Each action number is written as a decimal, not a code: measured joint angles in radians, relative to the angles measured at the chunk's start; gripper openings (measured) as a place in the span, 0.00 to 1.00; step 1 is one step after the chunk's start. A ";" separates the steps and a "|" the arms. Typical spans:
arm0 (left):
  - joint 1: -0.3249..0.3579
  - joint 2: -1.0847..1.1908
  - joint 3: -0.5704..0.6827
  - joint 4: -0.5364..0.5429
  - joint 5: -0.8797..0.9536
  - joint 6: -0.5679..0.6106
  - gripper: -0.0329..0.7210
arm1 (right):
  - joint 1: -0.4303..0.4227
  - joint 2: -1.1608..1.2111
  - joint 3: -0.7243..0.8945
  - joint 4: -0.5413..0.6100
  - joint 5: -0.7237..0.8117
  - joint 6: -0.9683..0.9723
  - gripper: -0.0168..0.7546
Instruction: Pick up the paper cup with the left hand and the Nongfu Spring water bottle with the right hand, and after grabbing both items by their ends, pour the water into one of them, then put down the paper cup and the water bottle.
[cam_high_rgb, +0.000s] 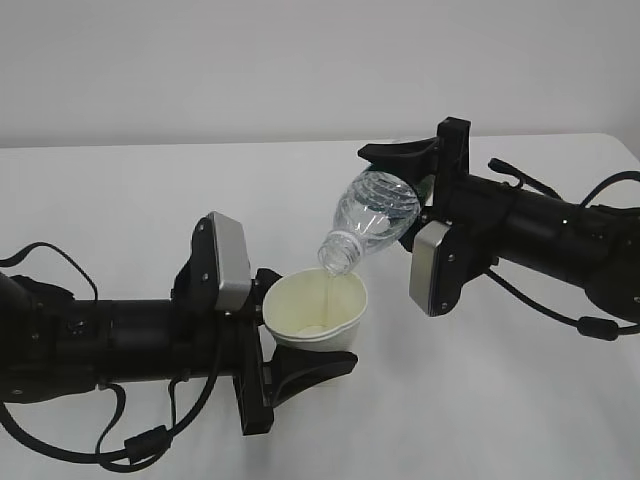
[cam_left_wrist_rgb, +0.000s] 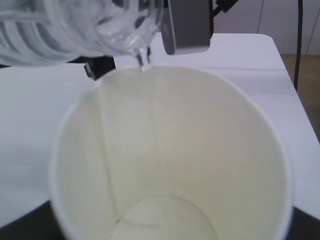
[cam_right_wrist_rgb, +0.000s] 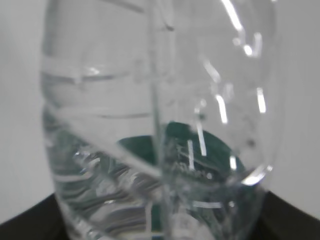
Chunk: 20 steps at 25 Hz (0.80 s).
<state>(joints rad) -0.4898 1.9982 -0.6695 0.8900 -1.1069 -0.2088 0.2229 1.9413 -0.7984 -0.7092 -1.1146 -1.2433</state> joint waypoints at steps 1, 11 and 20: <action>0.000 0.000 0.000 0.000 0.000 0.000 0.66 | 0.000 0.000 0.000 0.000 0.000 0.000 0.63; 0.000 0.000 0.000 0.000 0.000 0.000 0.66 | 0.000 0.000 0.000 0.000 0.000 -0.032 0.63; 0.000 0.000 0.000 -0.003 0.000 0.000 0.65 | 0.000 0.000 0.000 0.000 0.000 -0.034 0.63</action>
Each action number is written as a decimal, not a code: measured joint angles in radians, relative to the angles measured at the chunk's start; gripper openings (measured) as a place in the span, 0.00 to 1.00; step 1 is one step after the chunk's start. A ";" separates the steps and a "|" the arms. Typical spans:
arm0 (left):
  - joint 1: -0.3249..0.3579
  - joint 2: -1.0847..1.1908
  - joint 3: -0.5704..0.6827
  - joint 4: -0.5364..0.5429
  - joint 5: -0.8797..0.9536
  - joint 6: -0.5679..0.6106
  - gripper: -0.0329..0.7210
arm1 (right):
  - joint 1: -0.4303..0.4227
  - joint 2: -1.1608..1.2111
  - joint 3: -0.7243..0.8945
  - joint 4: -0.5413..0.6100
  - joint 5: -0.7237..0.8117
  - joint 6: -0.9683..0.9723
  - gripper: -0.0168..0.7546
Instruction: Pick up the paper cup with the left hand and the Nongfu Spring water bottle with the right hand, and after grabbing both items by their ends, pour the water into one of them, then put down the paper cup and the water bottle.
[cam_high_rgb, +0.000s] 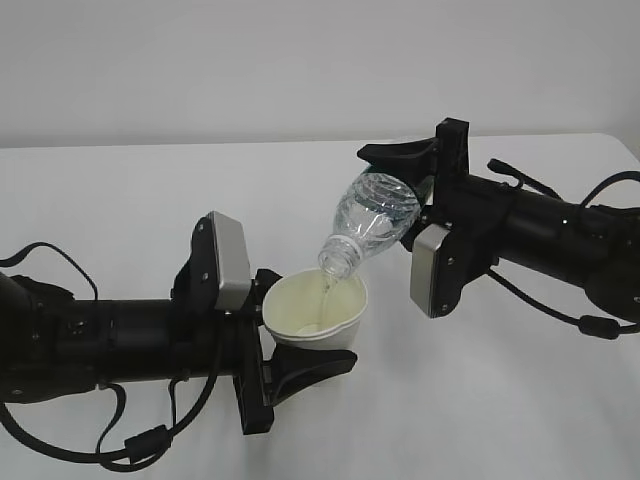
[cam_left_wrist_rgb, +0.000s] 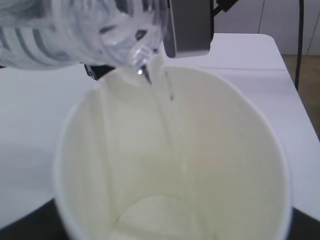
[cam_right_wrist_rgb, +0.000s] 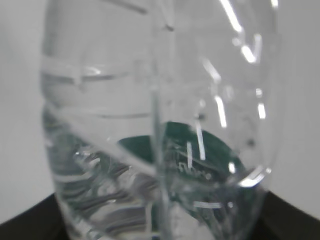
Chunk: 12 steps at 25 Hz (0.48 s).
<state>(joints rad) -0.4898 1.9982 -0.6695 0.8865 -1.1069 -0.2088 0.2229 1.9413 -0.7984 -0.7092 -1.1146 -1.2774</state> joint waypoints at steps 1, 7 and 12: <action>0.000 0.000 0.000 0.001 0.000 0.000 0.65 | 0.000 0.000 0.000 0.000 0.000 0.000 0.63; 0.000 0.000 0.000 0.000 0.000 0.000 0.65 | 0.000 0.000 0.000 0.000 0.000 0.000 0.63; 0.000 0.000 0.000 0.000 0.002 0.000 0.65 | 0.000 0.000 0.000 0.000 0.000 0.000 0.63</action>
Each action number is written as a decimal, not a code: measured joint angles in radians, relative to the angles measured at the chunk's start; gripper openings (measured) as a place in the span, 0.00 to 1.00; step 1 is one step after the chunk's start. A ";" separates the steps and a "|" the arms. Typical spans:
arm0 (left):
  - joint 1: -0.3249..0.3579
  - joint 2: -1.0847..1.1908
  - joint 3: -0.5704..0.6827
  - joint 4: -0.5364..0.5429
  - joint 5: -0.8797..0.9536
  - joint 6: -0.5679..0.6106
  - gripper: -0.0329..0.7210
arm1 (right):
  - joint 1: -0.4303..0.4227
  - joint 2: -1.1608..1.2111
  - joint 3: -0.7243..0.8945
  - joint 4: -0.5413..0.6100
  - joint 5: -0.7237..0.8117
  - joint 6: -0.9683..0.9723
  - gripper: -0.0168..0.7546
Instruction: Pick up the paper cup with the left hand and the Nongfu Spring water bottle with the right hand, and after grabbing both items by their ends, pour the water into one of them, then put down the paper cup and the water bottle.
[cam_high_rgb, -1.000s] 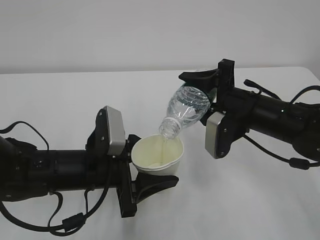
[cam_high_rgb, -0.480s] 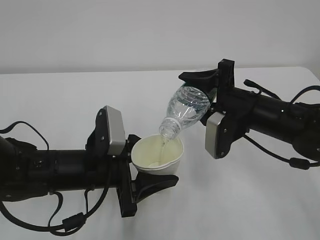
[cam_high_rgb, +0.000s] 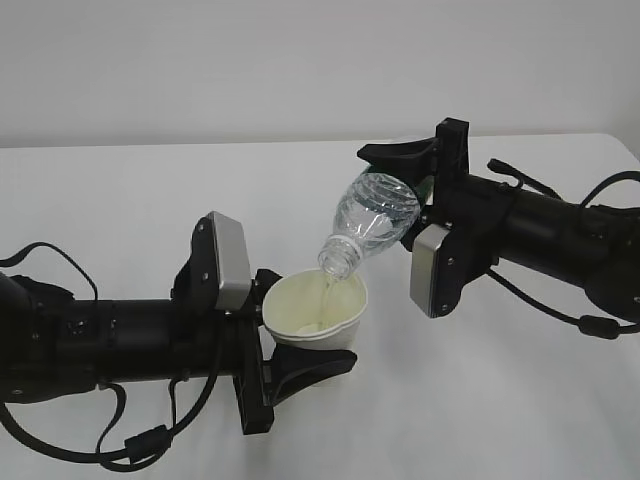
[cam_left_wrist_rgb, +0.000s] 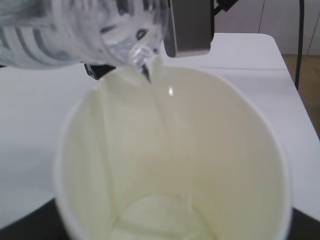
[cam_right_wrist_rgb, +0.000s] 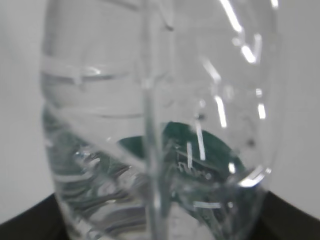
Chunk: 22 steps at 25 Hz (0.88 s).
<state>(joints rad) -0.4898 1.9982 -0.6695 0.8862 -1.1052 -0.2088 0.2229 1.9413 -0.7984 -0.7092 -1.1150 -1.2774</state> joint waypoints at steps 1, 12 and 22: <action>0.000 0.000 0.000 0.000 0.000 0.000 0.65 | 0.000 0.000 0.000 0.000 0.000 0.000 0.63; 0.000 0.000 0.000 0.000 0.002 0.002 0.64 | 0.000 0.000 0.000 0.000 -0.002 -0.002 0.63; 0.000 0.000 0.000 0.000 0.002 0.002 0.64 | 0.000 0.000 0.000 0.000 -0.002 -0.002 0.63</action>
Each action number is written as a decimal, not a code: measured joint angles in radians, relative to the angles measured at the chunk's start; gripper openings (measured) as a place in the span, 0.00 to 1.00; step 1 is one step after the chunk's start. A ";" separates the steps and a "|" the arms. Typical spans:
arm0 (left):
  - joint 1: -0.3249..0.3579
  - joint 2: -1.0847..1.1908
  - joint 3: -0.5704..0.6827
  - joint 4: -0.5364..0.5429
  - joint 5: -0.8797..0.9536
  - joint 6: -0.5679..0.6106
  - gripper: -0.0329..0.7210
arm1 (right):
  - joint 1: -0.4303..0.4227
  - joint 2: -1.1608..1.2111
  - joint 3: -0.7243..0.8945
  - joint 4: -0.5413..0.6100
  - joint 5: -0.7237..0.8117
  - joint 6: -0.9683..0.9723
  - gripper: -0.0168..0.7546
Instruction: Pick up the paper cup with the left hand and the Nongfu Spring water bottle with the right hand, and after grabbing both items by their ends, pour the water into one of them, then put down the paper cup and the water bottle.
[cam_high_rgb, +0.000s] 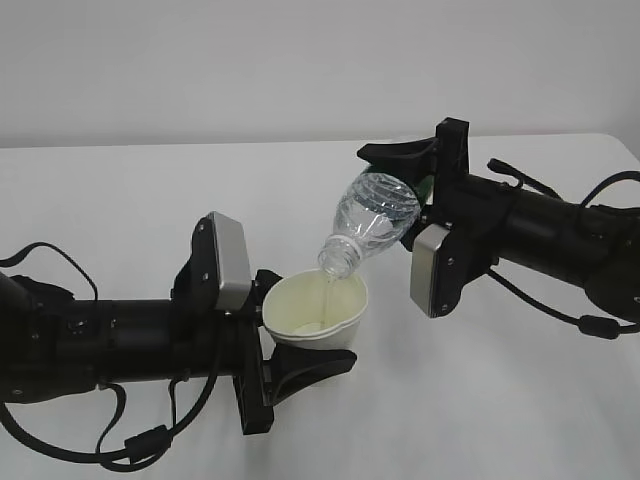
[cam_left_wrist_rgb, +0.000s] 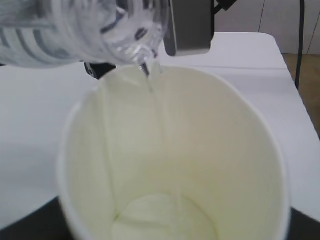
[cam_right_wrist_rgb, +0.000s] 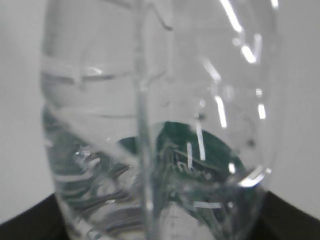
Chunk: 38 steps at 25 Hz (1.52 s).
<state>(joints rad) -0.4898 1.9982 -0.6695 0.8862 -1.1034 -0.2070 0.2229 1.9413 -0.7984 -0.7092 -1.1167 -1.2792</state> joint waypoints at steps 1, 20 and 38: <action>0.000 0.000 0.000 0.000 0.000 0.000 0.64 | 0.000 0.000 0.000 0.000 0.000 0.000 0.63; 0.000 0.000 0.000 0.000 0.002 0.000 0.64 | 0.000 0.000 0.000 0.000 0.000 -0.023 0.63; 0.000 0.000 0.000 0.000 0.004 0.000 0.64 | 0.000 0.000 0.000 0.000 0.000 -0.027 0.63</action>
<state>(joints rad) -0.4898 1.9982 -0.6695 0.8862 -1.0995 -0.2070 0.2229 1.9413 -0.7984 -0.7092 -1.1167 -1.3059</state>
